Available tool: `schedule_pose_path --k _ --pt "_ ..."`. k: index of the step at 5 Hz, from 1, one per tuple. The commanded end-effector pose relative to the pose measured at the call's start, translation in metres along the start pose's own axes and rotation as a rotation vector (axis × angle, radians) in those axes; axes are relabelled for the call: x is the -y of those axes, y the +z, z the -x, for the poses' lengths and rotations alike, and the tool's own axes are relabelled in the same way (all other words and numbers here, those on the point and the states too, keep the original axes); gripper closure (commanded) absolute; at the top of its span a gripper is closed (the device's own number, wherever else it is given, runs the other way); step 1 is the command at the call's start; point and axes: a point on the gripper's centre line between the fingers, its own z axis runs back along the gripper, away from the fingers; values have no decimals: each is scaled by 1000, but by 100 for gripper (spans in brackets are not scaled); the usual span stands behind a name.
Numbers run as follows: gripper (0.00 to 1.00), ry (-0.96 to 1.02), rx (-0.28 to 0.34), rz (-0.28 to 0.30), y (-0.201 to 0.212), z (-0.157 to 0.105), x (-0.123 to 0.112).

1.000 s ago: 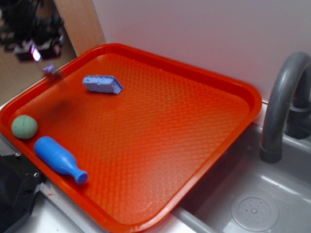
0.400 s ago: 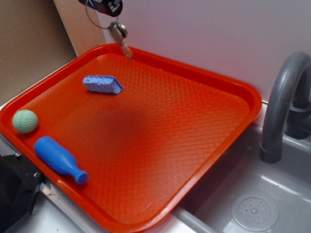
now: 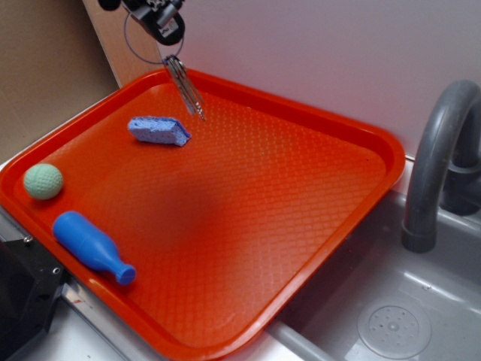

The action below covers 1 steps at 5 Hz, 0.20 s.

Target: Grab the silver keys.

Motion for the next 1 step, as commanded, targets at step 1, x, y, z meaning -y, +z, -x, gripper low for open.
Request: schedule_pose_path --k 1 --pt "100 69 7 -35 17 39 -3"
